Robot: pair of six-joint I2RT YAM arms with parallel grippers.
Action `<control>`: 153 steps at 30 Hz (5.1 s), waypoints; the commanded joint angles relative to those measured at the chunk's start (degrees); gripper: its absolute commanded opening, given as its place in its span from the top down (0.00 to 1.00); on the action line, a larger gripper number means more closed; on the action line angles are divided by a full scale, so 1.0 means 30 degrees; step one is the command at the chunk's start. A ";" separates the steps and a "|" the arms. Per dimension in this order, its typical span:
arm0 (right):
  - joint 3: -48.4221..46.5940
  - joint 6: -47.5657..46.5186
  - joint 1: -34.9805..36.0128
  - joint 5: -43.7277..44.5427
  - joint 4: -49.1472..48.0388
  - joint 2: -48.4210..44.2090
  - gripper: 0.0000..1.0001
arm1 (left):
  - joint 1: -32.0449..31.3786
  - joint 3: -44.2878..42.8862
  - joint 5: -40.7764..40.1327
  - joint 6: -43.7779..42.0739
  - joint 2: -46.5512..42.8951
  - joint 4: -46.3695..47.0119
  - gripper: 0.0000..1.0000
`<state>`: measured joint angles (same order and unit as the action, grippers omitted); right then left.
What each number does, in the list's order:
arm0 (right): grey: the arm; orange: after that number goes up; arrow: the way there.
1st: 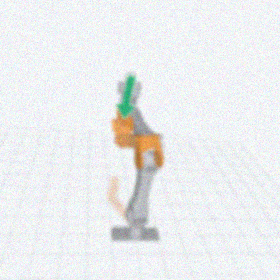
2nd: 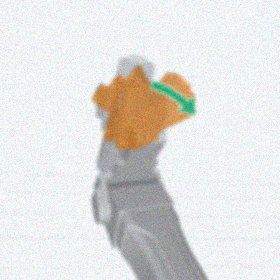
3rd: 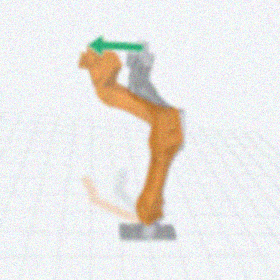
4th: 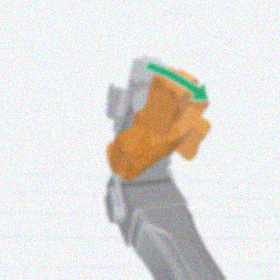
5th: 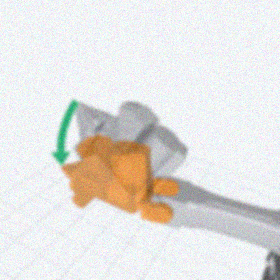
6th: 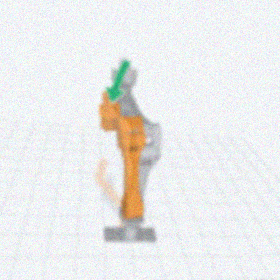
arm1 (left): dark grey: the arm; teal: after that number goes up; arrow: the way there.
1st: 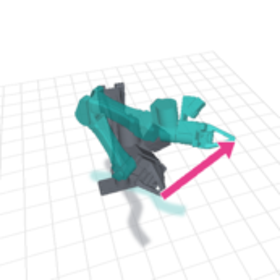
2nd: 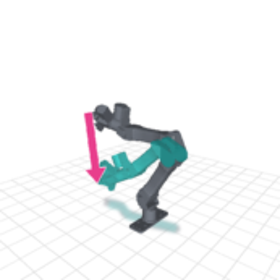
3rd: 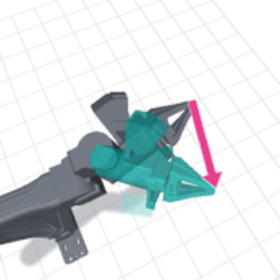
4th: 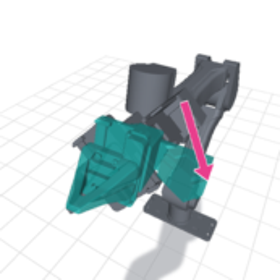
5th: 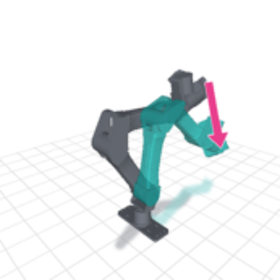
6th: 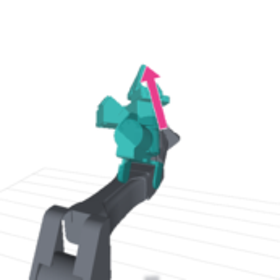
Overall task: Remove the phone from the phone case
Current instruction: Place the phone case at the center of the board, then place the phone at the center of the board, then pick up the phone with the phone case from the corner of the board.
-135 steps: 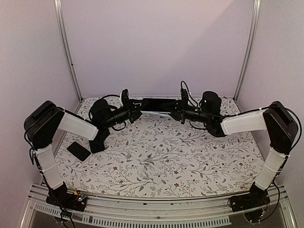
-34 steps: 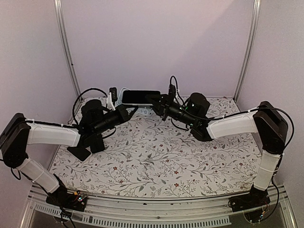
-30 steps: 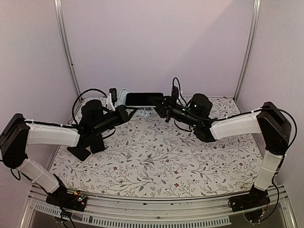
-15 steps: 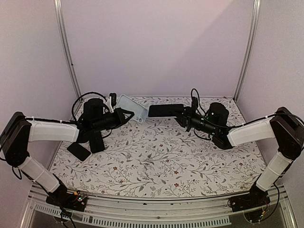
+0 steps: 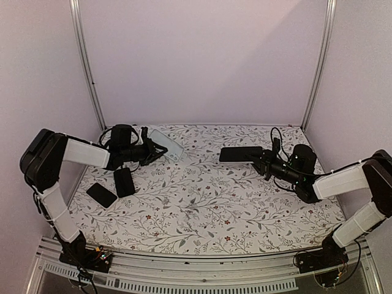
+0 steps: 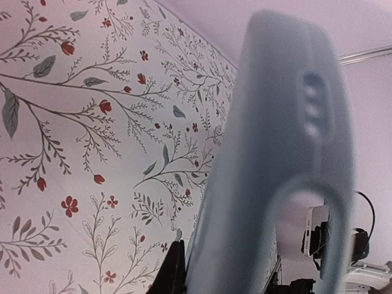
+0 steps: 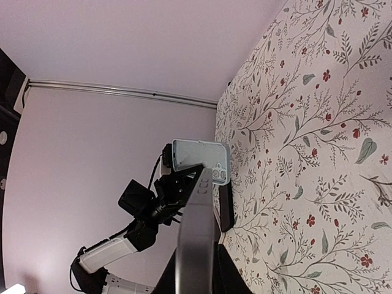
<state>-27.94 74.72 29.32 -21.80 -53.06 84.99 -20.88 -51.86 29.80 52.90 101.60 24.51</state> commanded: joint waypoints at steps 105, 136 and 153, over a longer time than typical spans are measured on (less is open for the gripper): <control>-0.8093 -1.1108 -0.5409 -0.1820 1.6966 0.5525 0.32 | 0.0237 -0.0704 -0.0398 -0.2676 -0.4563 -0.5329 0.29; -0.6991 -1.3650 -0.5031 0.2622 1.9997 0.1120 0.01 | 0.0147 0.0640 -0.8078 -0.5143 -0.6573 -1.1830 0.28; -0.6255 -1.4640 -0.5028 0.4371 1.9216 -0.2964 0.01 | 0.1878 -0.0145 -1.4556 -0.6761 -0.3243 -1.5753 0.18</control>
<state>-47.83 32.62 13.87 -10.35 6.33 79.20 -16.75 -50.19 -10.33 34.39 88.31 -20.01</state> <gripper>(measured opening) 0.989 0.807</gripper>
